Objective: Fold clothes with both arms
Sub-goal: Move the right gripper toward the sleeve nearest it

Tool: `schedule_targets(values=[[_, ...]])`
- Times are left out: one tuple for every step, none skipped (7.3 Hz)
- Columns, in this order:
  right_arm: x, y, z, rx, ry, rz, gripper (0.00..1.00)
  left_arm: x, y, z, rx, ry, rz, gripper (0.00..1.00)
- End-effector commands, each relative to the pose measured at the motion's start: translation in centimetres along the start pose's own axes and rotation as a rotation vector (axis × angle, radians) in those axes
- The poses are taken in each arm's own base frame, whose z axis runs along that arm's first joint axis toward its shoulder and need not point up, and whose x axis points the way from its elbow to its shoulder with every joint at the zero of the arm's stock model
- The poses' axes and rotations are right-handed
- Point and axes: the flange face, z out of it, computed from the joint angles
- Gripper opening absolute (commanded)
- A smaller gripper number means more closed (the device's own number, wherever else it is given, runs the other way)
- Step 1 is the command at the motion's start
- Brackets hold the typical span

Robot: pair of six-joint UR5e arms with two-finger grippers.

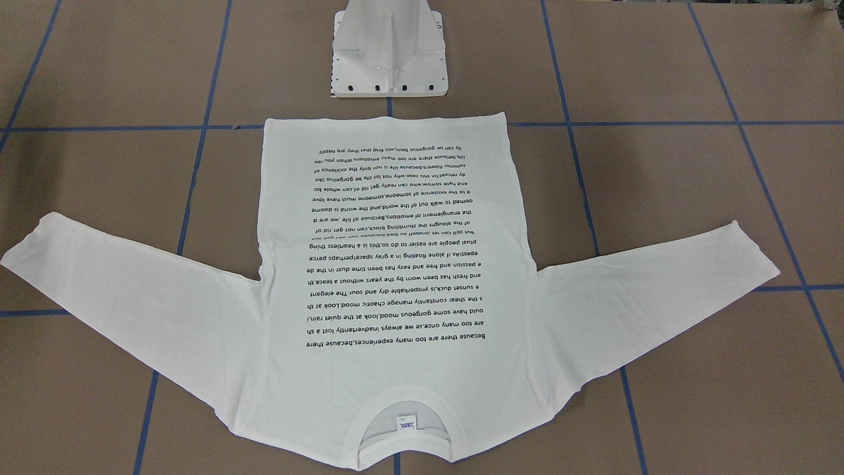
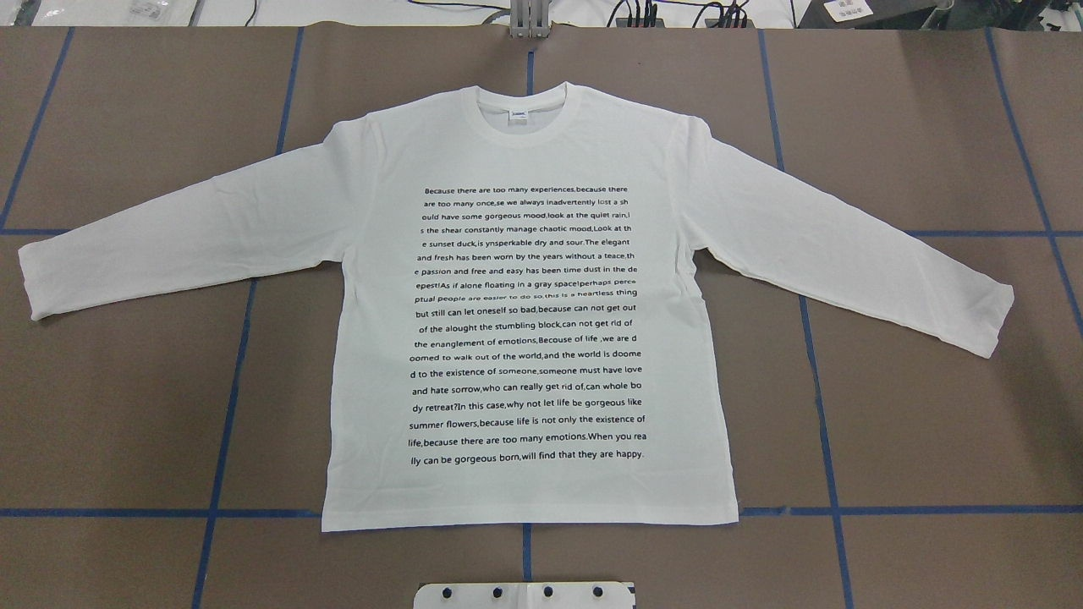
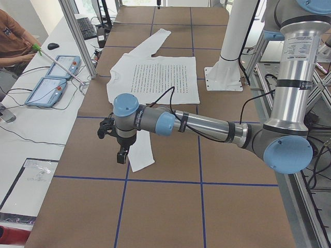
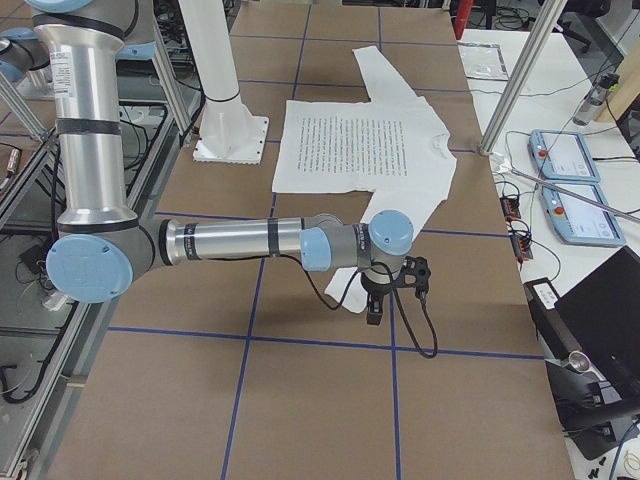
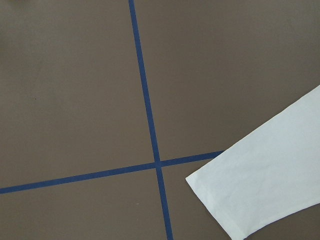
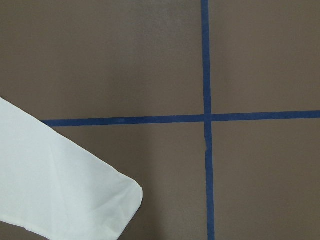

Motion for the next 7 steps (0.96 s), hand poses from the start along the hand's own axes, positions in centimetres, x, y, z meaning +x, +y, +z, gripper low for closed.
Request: schedule_targets(values=[[0.2, 0.4, 0.4, -0.002, -0.001, -0.003, 1.0, 0.0, 0.5, -0.1, 0.006, 0.003, 0.004, 1.0], [0.2, 0.4, 0.4, 0.002, -0.002, -0.009, 1.0, 0.7, 0.1, 0.1, 0.007, 0.003, 0.018, 1.0], [0.3, 0.5, 0.5, 0.005, -0.002, -0.011, 1.0, 1.5, 0.1, -0.4, 0.013, 0.009, 0.024, 1.0], [0.3, 0.7, 0.8, -0.001, -0.003, -0.014, 1.0, 1.7, 0.2, -0.5, 0.014, 0.006, 0.024, 1.0], [-0.6, 0.8, 1.7, -0.014, -0.003, -0.033, 1.0, 2.5, -0.3, -1.0, 0.029, 0.007, 0.041, 1.0], [-0.7, 1.3, 3.7, -0.034, -0.002, -0.061, 1.0, 2.8, -0.2, -0.3, 0.018, 0.013, 0.052, 1.0], [-1.0, 1.6, 5.9, -0.054, 0.001, -0.053, 1.0, 2.9, 0.3, -0.2, 0.013, 0.03, 0.051, 1.0]])
